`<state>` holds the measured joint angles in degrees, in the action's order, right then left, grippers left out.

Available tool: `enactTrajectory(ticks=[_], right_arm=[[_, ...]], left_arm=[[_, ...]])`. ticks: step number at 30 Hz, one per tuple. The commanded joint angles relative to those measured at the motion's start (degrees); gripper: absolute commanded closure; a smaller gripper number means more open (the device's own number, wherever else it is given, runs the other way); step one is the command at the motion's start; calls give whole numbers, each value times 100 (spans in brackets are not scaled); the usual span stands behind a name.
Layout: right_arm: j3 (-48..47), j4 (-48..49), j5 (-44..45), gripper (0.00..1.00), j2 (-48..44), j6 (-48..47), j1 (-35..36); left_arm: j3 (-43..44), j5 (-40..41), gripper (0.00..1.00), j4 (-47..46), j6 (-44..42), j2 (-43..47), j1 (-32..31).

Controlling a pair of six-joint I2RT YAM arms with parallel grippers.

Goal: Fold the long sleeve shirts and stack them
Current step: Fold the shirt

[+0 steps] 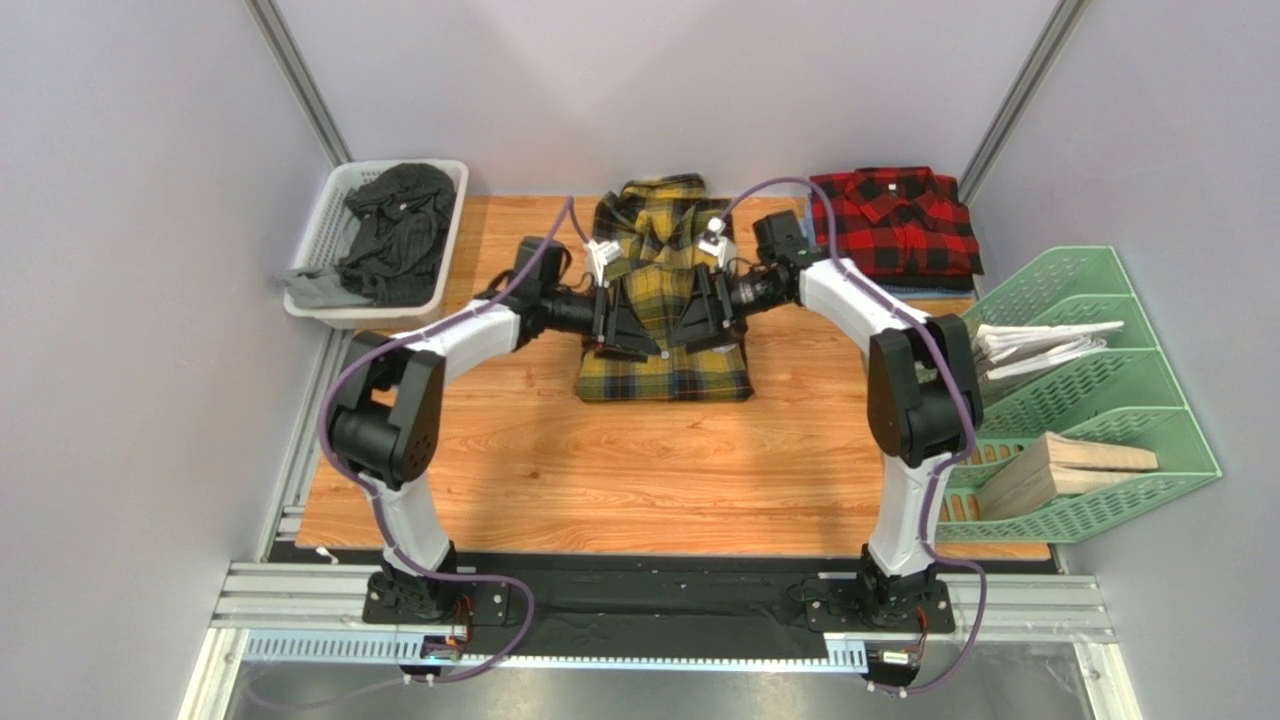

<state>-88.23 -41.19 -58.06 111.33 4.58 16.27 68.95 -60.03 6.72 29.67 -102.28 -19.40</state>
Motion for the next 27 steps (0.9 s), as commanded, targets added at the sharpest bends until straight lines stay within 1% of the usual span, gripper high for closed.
enactTrajectory(ticks=[1,3,5,6,7,10,13,16,17,20,21,22,23,25,26,27], right_arm=[[586,1463,-680,28,556,1571,130],[727,1588,-671,30,890,1696,113],[991,1561,-548,31,1161,1669,-18],[1052,1431,-479,31,1250,1608,-88],[1114,1325,-330,32,1312,1555,-228],[1272,1052,-14,32,1479,1370,-475],[1360,972,67,32,1489,1370,-599],[1396,701,41,32,1164,967,-608],[1387,509,-20,32,1050,870,-616],[1413,523,-424,34,462,808,-599],[1405,646,-521,34,321,860,-573],[1370,839,-539,34,111,1104,-546],[1300,1232,-513,34,56,1228,-511],[844,1604,-373,35,238,1510,-362],[590,1684,-329,36,388,1659,-318],[335,1676,-320,40,607,1721,-265]], left_arm=[[-311,-308,29,-1944,2006,-731,-90],[-381,-168,30,-1885,2366,-1143,-47],[-583,34,31,-1859,2438,-1259,23],[-689,235,31,-1659,2221,-1329,128],[-733,333,32,-1178,2079,-1356,190],[-988,676,32,-526,1560,-1365,445],[-1190,1010,32,-163,1191,-1321,647],[-1349,924,32,-110,892,-1128,841],[-1314,549,32,-136,630,-1049,876],[-981,-182,33,-39,155,-610,737],[-901,-245,33,-213,127,-296,666],[-779,-246,32,-215,57,-188,596],[-403,-159,32,-180,-5,-161,456],[46,-79,33,-206,135,-458,341],[484,-9,35,-293,475,-642,279],[671,70,38,-529,661,-1027,270]])
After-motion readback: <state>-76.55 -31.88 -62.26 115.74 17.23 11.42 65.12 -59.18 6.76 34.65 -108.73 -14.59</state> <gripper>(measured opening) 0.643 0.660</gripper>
